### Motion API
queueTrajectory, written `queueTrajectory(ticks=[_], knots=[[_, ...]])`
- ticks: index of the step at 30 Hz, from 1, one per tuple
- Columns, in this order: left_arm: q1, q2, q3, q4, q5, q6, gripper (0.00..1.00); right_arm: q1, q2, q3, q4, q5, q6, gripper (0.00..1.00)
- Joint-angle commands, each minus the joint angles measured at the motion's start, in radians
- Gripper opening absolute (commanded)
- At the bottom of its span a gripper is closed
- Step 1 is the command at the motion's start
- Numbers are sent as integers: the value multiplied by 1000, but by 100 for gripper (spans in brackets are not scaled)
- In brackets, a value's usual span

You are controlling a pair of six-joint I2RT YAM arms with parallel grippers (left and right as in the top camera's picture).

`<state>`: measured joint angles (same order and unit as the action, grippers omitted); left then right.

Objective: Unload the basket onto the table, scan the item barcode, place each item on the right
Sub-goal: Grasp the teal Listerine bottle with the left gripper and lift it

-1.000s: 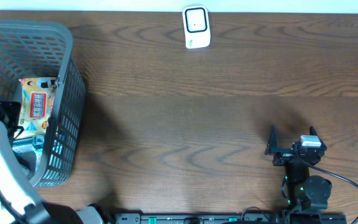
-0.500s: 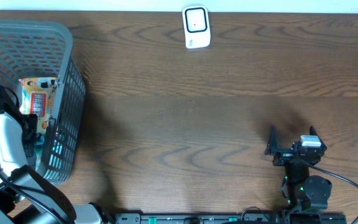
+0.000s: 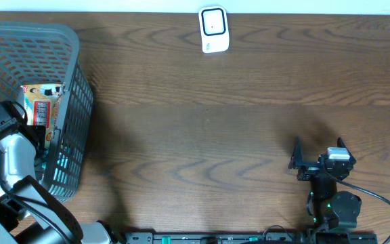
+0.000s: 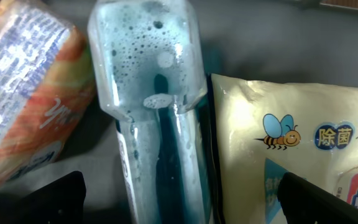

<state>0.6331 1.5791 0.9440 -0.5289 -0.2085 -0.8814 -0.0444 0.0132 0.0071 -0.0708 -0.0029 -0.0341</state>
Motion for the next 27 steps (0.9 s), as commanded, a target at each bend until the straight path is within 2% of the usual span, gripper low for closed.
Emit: queueTrajectory(ticks=[1,4,5,6,9,12,13,19,27], knots=[[5,35,-5,2,-1,39,99,-3,0,-2,-4,12,-8,99],[5,81,-5,8,-1,39,99,-3,0,-2,-4,12,-8,99],[5,99,-5,12,-2,39,94,-3,0,-2,-4,12,-8,99],[5,129,-5,16,-1,39,82,-3,0,-2,-4,12,-8,99],[5,156,-5,13,-2,41,63,-3,0,-2,-4,12,-8,99],[5,152,-4,11,-2,96,39,-3,0,-2,-4,12,-8,99],[5,148,-4,11,-2,116,35,-3,0,-2,-4,12,-8,99],[5,63,-3,0,-2,142,33,-3,0,-2,-4,12,-8,99],[5,-201,-2,-8,-2,142,33,-3,0,-2,-4,12,-8,99]])
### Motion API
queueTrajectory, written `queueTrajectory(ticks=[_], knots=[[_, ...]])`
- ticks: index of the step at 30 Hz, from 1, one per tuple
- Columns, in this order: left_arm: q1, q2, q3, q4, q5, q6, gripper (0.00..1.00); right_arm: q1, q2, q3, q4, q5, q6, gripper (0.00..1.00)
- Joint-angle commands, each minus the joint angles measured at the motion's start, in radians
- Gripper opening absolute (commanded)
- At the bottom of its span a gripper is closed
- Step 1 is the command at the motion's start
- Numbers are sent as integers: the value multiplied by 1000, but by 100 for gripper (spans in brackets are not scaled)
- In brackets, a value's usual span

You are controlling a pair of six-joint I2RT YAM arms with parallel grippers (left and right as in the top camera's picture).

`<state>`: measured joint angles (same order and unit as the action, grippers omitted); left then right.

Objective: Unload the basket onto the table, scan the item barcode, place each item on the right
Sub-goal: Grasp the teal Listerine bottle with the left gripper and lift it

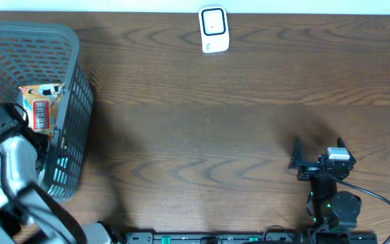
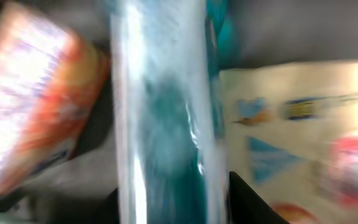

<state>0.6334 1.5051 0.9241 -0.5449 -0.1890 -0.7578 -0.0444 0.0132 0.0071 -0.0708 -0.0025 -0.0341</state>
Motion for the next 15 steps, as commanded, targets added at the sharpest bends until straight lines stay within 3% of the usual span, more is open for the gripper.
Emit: queueTrajectory(ticks=[1,10,15], knots=[[5,-166,19,9,-21,18,33,-3,0,-2,-4,12,-8,99],[5,-517,21,71,-21,18,33,-3,0,-2,-4,12,-8,99],[5,-613,21,91,-21,41,33,-3,0,-2,-4,12,-8,99]])
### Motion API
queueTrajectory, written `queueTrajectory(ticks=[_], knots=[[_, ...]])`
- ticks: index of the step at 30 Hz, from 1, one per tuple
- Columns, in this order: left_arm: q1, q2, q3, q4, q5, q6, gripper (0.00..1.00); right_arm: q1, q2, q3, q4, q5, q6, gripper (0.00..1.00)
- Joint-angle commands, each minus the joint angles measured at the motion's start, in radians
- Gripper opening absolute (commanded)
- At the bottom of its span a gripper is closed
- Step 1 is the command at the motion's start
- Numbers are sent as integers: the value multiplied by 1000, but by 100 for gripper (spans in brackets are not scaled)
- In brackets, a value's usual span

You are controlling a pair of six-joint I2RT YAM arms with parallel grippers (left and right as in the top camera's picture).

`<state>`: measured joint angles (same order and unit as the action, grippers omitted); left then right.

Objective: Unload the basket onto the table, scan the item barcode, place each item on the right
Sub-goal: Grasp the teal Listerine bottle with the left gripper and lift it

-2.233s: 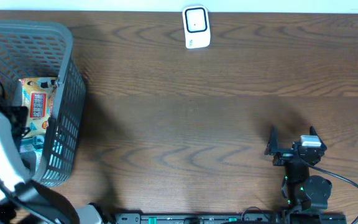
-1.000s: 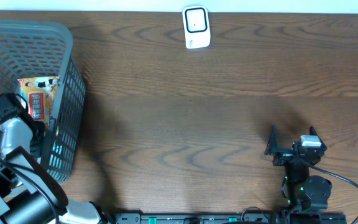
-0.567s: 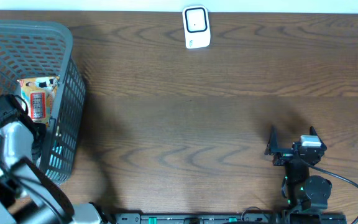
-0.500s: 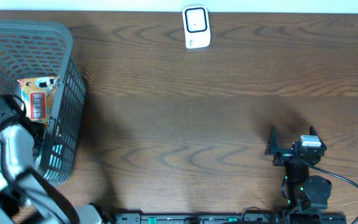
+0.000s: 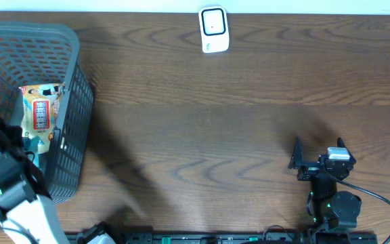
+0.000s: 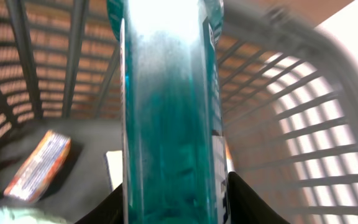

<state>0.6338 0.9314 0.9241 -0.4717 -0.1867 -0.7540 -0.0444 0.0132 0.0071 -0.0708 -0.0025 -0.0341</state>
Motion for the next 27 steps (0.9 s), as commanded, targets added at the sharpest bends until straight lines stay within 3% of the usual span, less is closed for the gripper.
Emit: queueTrajectory(ticks=[1,11,27], knots=[[5,-40,21,18,-24,40,33,-3,0,-2,-4,12,-8,99],[5,107,20,-34,-24,39,30,-3,0,-2,-4,12,-8,99],[-2,578,20,-88,-23,39,30,-3,0,-2,-4,12,-8,99]])
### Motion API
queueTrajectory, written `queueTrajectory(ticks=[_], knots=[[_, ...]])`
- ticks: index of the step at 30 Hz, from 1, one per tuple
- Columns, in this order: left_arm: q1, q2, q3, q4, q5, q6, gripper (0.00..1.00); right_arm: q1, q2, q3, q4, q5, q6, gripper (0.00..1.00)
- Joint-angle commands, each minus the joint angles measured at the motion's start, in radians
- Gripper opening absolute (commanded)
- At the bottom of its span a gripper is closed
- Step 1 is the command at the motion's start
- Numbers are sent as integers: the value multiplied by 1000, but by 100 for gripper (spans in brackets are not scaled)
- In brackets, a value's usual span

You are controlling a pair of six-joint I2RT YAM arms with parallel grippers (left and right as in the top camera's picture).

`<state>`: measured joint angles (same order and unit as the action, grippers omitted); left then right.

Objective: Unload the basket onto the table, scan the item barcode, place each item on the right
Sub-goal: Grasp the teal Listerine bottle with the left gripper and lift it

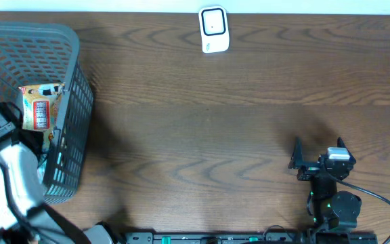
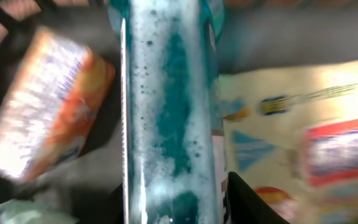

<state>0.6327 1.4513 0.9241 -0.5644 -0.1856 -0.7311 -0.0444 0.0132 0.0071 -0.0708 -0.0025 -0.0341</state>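
Note:
A clear bottle of foamy teal liquid (image 2: 166,112) runs down the middle of the left wrist view, and my left gripper (image 2: 176,204) is shut on it, one dark finger on each side. The left arm (image 1: 12,152) reaches into the grey basket (image 1: 73,74) at the far left of the table. Behind the bottle lie an orange pack (image 2: 42,124) and a yellow wipes pack (image 2: 291,137). The white scanner (image 1: 214,29) sits at the far edge, in the middle. My right gripper (image 1: 318,150) stands open near the front right, holding nothing.
An orange snack pack (image 1: 41,108) shows in the basket from above. The basket's slatted walls (image 1: 70,156) surround the left arm. Brown wooden tabletop (image 1: 215,135) stretches between the basket and the right arm.
The bottle stays gripped. Before, the basket's walls stood behind it; now the packs on the basket floor do. In the overhead view the left arm has shifted toward the far side.
At first my left gripper was open around the bottle lying between the packs. Then it was shut on the bottle. Later the bottle showed against the basket's walls, and now against the packs again. The right arm has not moved.

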Motion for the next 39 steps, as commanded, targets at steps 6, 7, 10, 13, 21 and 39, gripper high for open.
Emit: queueTrajectory(ticks=[6,7,10,13,21,39], knots=[[-1,150,20,27,-24,16,40,-3,0,-2,-4,12,-8,99],[-1,152,20,32,-24,16,43,-3,0,-2,-4,12,-8,99],[-1,152,20,50,-25,17,43,-3,0,-2,-4,12,-8,99],[-1,152,20,56,-25,16,40,-3,0,-2,-4,12,-8,99],[-1,113,21,43,22,32,31,-3,0,-2,-4,12,-8,99],[-1,-533,26,100,232,40,31,-3,0,-2,-4,12,-8,99]])
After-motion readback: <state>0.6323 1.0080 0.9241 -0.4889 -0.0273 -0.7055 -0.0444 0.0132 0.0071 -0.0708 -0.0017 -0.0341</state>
